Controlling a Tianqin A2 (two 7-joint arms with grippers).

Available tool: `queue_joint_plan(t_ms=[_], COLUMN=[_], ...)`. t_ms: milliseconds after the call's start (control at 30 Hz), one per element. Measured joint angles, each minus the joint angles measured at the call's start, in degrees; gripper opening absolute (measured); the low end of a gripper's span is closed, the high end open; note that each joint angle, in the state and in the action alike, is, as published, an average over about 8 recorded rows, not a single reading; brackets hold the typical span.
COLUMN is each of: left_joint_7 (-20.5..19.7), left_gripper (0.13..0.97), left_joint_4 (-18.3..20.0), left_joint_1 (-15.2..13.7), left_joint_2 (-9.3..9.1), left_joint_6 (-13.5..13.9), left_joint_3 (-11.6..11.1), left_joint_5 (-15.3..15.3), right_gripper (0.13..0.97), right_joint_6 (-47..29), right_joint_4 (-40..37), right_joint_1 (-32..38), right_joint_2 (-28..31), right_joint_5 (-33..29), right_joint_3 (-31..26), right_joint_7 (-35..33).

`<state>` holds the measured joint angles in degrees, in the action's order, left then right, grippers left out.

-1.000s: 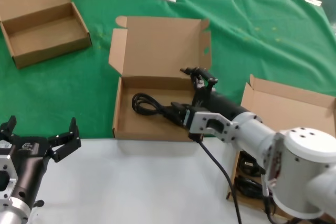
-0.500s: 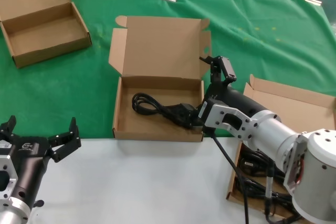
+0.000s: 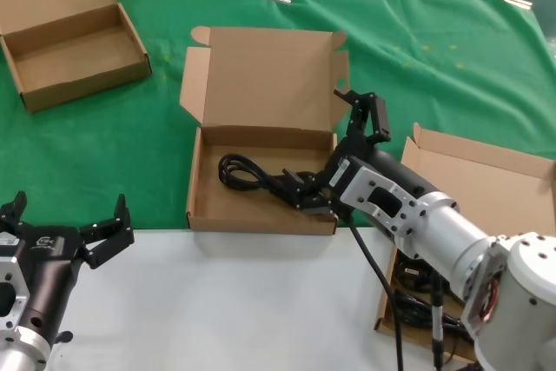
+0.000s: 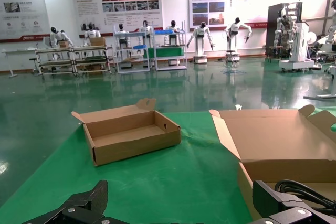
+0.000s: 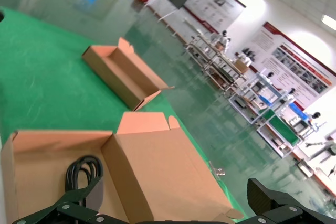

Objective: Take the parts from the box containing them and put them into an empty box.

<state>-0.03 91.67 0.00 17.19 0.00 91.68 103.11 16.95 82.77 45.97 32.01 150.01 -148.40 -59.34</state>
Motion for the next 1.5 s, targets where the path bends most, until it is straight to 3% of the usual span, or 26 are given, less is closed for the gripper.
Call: queue_joint_plan(t_ms=[1500], left_joint_7=[0.0], left_gripper=[0.966], left_joint_4=[0.0], left_joint_1=[0.0], left_joint_2=[0.00], left_joint_6=[0.0], left_joint_3=[0.0], left_joint_5=[0.0], right_gripper=[0.966], right_joint_6=[-11.8], right_joint_4=[6.2], right_joint_1=[-32.1], right_joint_2=[-10.3], right_joint_5=[-32.7], right_joint_3=[39.6], right_joint_7=[41.4])
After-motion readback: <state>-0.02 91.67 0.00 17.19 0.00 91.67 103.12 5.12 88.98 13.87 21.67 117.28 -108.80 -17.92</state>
